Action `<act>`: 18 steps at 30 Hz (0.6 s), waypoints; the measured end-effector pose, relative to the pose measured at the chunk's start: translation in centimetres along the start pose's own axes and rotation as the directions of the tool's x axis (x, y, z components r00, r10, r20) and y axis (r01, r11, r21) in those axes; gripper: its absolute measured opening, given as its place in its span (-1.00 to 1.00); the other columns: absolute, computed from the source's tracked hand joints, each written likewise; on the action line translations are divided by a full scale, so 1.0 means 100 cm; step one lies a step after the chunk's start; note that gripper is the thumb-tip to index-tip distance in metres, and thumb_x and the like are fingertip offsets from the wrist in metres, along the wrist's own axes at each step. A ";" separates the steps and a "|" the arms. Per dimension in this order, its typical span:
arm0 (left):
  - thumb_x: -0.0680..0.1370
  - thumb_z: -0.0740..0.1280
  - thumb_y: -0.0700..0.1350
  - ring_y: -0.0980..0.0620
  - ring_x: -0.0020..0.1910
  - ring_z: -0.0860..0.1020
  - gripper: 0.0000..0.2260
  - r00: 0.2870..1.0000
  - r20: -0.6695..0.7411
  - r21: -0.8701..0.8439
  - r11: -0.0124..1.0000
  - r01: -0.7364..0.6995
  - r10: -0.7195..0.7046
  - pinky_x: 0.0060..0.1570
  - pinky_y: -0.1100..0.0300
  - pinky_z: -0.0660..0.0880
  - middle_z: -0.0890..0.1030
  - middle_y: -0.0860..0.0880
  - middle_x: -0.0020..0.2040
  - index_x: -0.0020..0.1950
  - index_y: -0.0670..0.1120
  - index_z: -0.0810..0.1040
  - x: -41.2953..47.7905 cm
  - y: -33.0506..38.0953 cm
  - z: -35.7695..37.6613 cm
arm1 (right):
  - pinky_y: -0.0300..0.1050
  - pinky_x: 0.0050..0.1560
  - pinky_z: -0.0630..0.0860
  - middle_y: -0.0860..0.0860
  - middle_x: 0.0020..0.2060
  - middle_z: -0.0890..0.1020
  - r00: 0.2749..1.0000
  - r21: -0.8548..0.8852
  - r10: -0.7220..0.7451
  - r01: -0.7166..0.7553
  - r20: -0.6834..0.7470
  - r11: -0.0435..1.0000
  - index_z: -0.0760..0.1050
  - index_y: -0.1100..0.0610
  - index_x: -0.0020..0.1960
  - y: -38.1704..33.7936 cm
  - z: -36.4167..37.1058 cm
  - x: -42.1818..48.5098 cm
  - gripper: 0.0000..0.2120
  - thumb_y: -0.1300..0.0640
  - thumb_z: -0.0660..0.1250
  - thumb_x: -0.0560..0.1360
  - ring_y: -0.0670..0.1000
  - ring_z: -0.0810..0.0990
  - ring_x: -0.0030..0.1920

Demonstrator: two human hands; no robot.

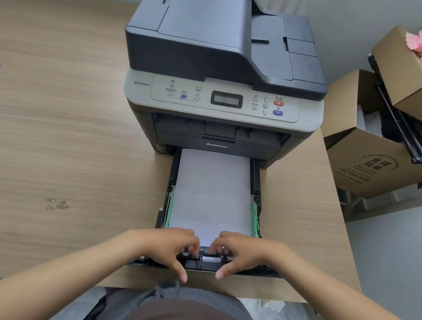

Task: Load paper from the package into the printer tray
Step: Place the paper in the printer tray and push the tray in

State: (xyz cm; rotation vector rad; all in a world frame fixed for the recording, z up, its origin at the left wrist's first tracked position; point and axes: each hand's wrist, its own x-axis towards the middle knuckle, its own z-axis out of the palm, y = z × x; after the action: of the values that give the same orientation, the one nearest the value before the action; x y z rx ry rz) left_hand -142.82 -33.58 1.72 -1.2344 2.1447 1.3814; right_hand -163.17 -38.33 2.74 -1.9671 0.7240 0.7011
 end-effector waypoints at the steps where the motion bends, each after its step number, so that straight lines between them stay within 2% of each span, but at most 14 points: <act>1: 0.37 0.45 0.10 0.12 0.02 0.35 -0.50 1.000 0.006 0.012 1.000 -0.001 0.001 0.10 0.16 0.40 0.43 -0.01 0.21 0.22 -0.02 0.38 0.000 -0.002 0.002 | -0.07 0.24 0.39 0.03 0.14 0.40 1.000 -0.015 -0.003 0.003 0.010 1.000 0.33 0.04 0.32 0.001 0.002 -0.001 -0.44 -0.05 0.43 0.39 0.02 0.41 0.14; 4: 0.39 0.45 0.01 0.12 0.04 0.34 -0.51 1.000 -0.004 0.063 0.998 -0.025 0.025 0.11 0.16 0.40 0.40 0.00 0.22 0.25 0.02 0.35 -0.005 -0.007 0.004 | -0.04 0.25 0.38 0.06 0.26 0.34 1.000 -0.123 -0.010 0.012 0.017 0.992 0.26 -0.01 0.37 0.004 0.006 -0.004 -0.39 0.04 0.43 0.40 0.06 0.36 0.25; 8: 0.42 0.39 -0.05 0.11 0.06 0.40 -0.54 0.999 -0.024 0.115 0.992 -0.045 0.048 0.13 0.14 0.45 0.42 0.01 0.22 0.28 0.07 0.36 -0.010 -0.012 0.000 | -0.02 0.13 0.42 0.08 0.25 0.37 0.998 -0.234 -0.042 0.030 -0.046 0.972 0.27 0.00 0.38 0.005 0.004 -0.007 -0.44 0.11 0.36 0.42 0.09 0.41 0.21; 10: 0.43 0.35 -0.05 0.06 0.13 0.46 -0.56 0.996 -0.074 0.157 0.987 -0.032 0.044 0.13 0.08 0.48 0.45 0.02 0.22 0.30 0.08 0.36 -0.011 -0.013 -0.005 | -0.02 0.07 0.45 0.08 0.23 0.41 0.994 -0.262 -0.053 0.025 -0.101 0.965 0.30 0.01 0.36 0.007 0.000 -0.007 -0.47 0.13 0.33 0.42 0.11 0.46 0.15; 12: 0.44 0.29 -0.05 0.04 0.16 0.47 -0.57 0.982 -0.183 0.207 0.978 -0.007 0.046 0.10 0.08 0.48 0.49 0.04 0.22 0.31 0.09 0.38 -0.011 -0.018 -0.011 | -0.01 0.04 0.49 0.08 0.19 0.46 0.975 -0.266 -0.062 0.003 -0.215 0.964 0.36 0.04 0.33 0.011 -0.005 -0.006 -0.53 0.14 0.30 0.42 0.12 0.50 0.12; 15: 0.43 0.17 0.03 0.06 0.18 0.48 -0.58 0.925 -0.378 0.262 0.963 0.061 0.045 0.09 0.14 0.49 0.53 0.09 0.23 0.30 0.08 0.42 -0.009 -0.031 -0.018 | -0.02 0.05 0.49 0.05 0.18 0.51 0.906 -0.274 -0.060 -0.063 -0.418 0.960 0.39 0.05 0.30 0.022 -0.010 -0.002 -0.59 0.14 0.25 0.46 0.11 0.51 0.15; 18: 0.36 0.07 0.05 0.04 0.10 0.56 -0.54 0.816 -0.576 0.230 0.968 0.104 0.049 0.00 0.15 0.54 0.61 0.11 0.15 0.20 0.06 0.51 -0.010 -0.051 -0.019 | -0.03 0.05 0.49 -0.01 0.12 0.59 0.779 -0.316 -0.084 -0.152 -0.622 0.936 0.43 0.02 0.24 0.035 -0.010 0.002 -0.61 0.15 0.31 0.42 0.09 0.56 0.11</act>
State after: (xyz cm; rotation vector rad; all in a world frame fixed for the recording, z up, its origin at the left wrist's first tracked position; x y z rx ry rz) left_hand -137.83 -35.56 0.24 -1.7309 2.5700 0.7254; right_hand -165.36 -40.71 1.07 -2.5676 1.0915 0.1661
